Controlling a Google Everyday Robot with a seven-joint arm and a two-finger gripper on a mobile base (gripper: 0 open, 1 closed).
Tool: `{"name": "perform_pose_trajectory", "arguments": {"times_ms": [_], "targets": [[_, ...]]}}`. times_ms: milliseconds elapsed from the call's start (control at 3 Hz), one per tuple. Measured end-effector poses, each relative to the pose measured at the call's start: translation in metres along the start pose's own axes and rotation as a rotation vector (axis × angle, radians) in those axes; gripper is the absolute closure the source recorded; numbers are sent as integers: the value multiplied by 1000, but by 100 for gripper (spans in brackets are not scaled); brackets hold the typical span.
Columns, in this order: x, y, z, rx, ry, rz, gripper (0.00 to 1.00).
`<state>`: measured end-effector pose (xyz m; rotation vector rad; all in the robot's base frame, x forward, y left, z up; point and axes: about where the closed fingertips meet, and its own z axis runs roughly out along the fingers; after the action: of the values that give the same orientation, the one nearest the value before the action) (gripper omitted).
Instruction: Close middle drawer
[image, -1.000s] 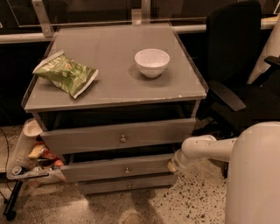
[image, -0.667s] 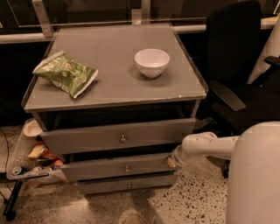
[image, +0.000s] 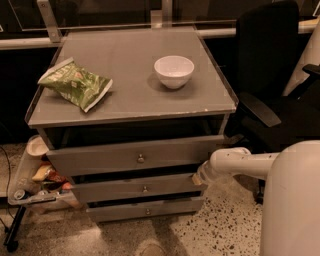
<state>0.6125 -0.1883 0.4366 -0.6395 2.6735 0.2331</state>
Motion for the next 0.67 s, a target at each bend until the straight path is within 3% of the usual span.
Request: {"name": "perform_pose_trajectory", "arguments": {"times_ms": [333, 667], "targets": [[1, -1, 0, 1, 1, 2, 100], [20, -7, -5, -6, 45, 19, 100]]}}
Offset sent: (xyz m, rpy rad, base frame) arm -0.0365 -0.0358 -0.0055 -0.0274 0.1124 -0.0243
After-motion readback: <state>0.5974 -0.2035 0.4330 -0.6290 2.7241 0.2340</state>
